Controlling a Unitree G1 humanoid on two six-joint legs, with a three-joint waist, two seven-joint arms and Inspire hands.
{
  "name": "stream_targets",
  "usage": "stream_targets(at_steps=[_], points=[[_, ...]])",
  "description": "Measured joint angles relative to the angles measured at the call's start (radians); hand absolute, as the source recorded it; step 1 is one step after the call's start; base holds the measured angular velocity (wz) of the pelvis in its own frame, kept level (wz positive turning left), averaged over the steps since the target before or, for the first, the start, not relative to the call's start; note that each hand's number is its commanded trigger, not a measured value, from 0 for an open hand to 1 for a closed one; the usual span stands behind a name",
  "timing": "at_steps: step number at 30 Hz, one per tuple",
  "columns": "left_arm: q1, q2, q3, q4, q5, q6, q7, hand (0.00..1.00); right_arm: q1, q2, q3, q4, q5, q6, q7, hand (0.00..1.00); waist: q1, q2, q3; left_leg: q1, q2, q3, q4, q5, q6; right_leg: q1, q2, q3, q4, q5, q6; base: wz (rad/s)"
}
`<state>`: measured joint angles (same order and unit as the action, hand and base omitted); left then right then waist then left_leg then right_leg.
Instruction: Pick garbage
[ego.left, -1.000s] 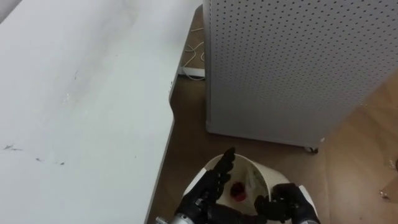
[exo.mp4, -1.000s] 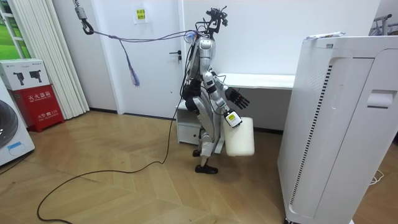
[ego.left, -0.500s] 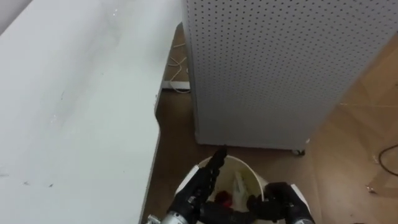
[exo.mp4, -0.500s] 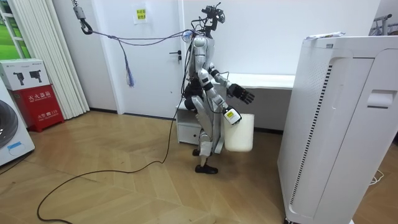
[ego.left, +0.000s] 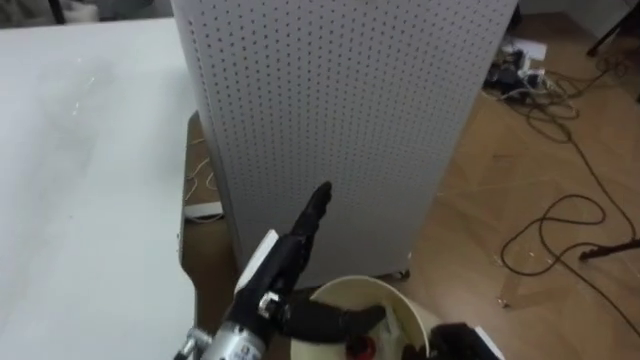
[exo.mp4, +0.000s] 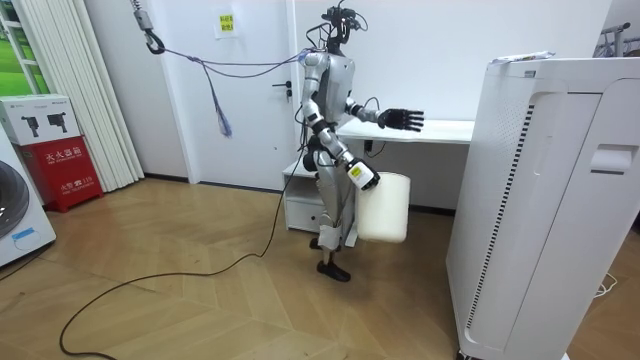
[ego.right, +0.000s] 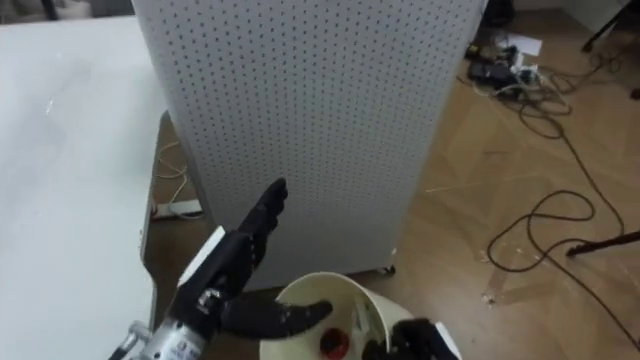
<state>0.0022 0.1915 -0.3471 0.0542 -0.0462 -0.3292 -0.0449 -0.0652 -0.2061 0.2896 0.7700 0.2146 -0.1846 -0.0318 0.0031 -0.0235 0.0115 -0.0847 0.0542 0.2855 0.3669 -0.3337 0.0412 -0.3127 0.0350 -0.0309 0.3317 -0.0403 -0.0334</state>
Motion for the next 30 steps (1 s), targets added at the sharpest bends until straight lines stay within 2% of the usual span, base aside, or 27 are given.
stream_targets(at_steps=[4,8,12,19,21,22,25,26,27,28,29,30], points=[[0.003,0.009,0.018,-0.049,0.019,0.0,0.029,0.0,0.002,-0.01,0.002,-0.014,-0.024,0.0,0.017,1.0,0.003,0.012,-0.0057,0.048,0.0,0.015,-0.03,0.001,-0.001,0.033,0.005,-0.009,-0.018,0.002,0.0,-0.14],[0.004,0.011,0.034,-0.059,0.026,0.0,0.055,0.0,0.018,-0.005,0.003,-0.043,-0.044,-0.002,0.04,1.0,0.0,0.025,-0.006,0.102,0.0,0.015,-0.063,0.006,-0.001,0.084,0.007,-0.029,-0.047,0.002,0.0,-0.01],[0.009,0.022,0.035,-0.121,0.107,0.0,0.106,0.0,0.027,-0.008,0.002,-0.075,-0.051,-0.003,0.04,1.0,0.001,0.025,-0.0058,0.129,-0.001,0.015,-0.092,0.016,0.0,0.112,0.004,-0.055,-0.069,0.004,0.001,0.04],[0.014,0.022,0.069,-0.138,0.247,-0.001,0.199,0.0,0.054,-0.008,-0.001,-0.117,-0.058,-0.01,0.035,1.0,-0.006,0.027,-0.0043,0.149,0.004,0.013,-0.101,0.02,-0.002,0.136,0.008,-0.068,-0.084,0.005,-0.001,0.0],[0.016,0.024,0.078,-0.158,0.31,-0.001,0.231,0.0,0.061,-0.009,-0.003,-0.116,-0.059,-0.01,0.042,1.0,0.001,0.026,-0.0037,0.15,0.007,0.017,-0.09,0.02,-0.003,0.136,-0.001,-0.122,-0.075,-0.001,-0.012,0.0],[0.016,0.024,0.08,-0.163,0.326,-0.001,0.238,0.0,0.065,-0.009,-0.004,-0.116,-0.06,-0.01,0.046,1.0,0.002,0.026,-0.0036,0.151,0.007,0.018,-0.086,0.019,-0.003,0.136,-0.004,-0.135,-0.071,-0.004,-0.017,-0.03],[0.017,0.023,0.1,-0.175,0.367,-0.001,0.277,0.0,0.097,-0.01,-0.003,-0.116,-0.06,-0.01,0.065,1.0,0.039,0.022,-0.0006,0.128,0.023,0.058,0.047,0.015,-0.012,0.138,-0.018,-0.183,-0.02,-0.04,-0.041,-0.36],[0.016,0.021,0.12,-0.176,0.391,-0.002,0.292,0.0,0.114,-0.011,0.002,-0.116,-0.06,-0.01,0.076,1.0,0.049,0.023,0.0005,0.094,0.041,0.058,0.167,0.015,-0.013,0.144,-0.021,-0.18,0.001,-0.063,-0.053,-0.48],[0.016,0.021,0.133,-0.182,0.397,-0.008,0.308,0.0,0.132,-0.011,0.002,-0.115,-0.061,-0.01,0.08,1.0,0.052,0.027,0.0037,0.04,0.057,0.026,0.313,0.029,-0.033,0.148,-0.018,-0.152,0.028,-0.095,-0.066,-0.39],[0.015,0.021,0.138,-0.184,0.398,-0.016,0.314,0.0,0.139,-0.011,0.002,-0.115,-0.065,-0.01,0.079,1.0,0.053,0.028,0.0074,0.007,0.059,-0.009,0.387,0.049,-0.046,0.15,-0.013,-0.134,0.044,-0.105,-0.067,-0.24],[0.016,0.015,0.144,-0.184,0.405,-0.038,0.325,0.0,0.156,-0.014,0.002,-0.115,-0.067,-0.009,0.079,1.0,0.056,0.02,0.0151,-0.056,0.048,-0.089,0.464,0.067,-0.051,0.158,0.0,-0.102,0.054,-0.122,-0.062,-0.06],[0.012,0.014,0.143,-0.184,0.405,-0.061,0.334,0.0,0.162,-0.018,-0.001,-0.115,-0.066,-0.008,0.077,1.0,0.053,0.027,0.012,-0.12,0.027,-0.144,0.445,0.053,-0.036,0.159,0.009,-0.081,0.053,-0.125,-0.065,-0.06]])
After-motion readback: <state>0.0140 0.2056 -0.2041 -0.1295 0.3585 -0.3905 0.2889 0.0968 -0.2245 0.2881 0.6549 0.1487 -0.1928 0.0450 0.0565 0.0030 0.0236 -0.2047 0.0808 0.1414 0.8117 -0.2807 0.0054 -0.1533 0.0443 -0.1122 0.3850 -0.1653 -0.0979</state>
